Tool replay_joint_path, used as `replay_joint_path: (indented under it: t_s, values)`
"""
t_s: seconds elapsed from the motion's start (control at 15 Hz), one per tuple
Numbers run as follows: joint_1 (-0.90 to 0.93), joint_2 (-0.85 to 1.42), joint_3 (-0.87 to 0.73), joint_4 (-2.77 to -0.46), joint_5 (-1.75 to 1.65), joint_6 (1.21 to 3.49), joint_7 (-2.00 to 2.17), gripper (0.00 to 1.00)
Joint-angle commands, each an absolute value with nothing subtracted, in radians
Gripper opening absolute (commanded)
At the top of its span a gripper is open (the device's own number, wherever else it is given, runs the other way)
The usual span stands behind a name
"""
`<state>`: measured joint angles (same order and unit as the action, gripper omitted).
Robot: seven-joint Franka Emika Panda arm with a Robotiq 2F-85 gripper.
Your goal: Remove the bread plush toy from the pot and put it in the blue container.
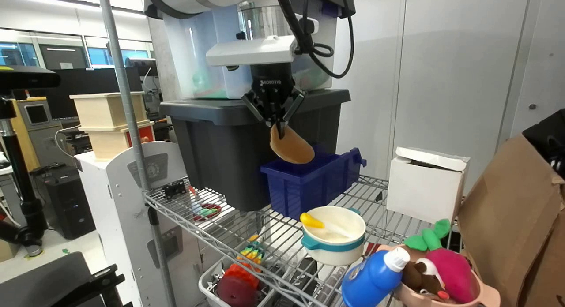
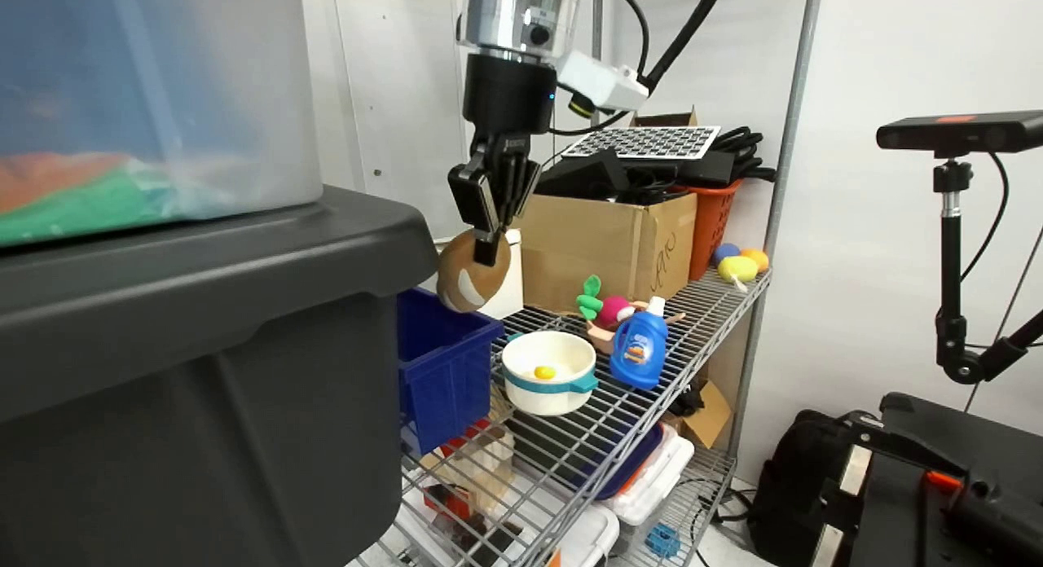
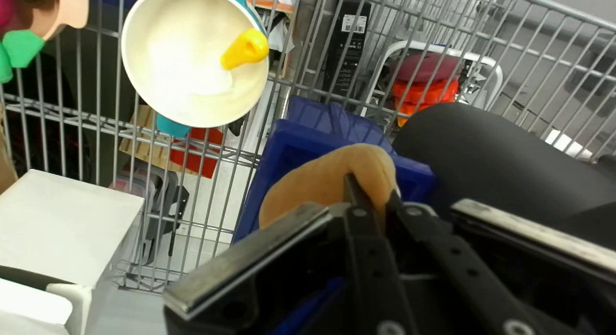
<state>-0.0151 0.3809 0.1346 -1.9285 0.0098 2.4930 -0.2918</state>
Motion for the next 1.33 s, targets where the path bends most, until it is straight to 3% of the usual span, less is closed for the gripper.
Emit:
replay_joint_path:
  t_s: [0.0, 0.53, 0.6, 0.67, 1.27]
  values:
    - [-0.003, 0.426, 0.139, -1.869, 0.02, 2.478, -0.313, 0.02]
    - [0.012, 0.514, 0.137, -1.73, 0.008, 2.458, -0.306, 0.02]
    - [0.011, 0.522, 0.137, -1.716, 0.009, 2.454, -0.304, 0.23]
    - [0.01, 0.528, 0.138, -1.705, 0.012, 2.449, -0.304, 0.33]
    - [-0.012, 0.491, 0.139, -1.709, 0.022, 2.459, -0.315, 0.97]
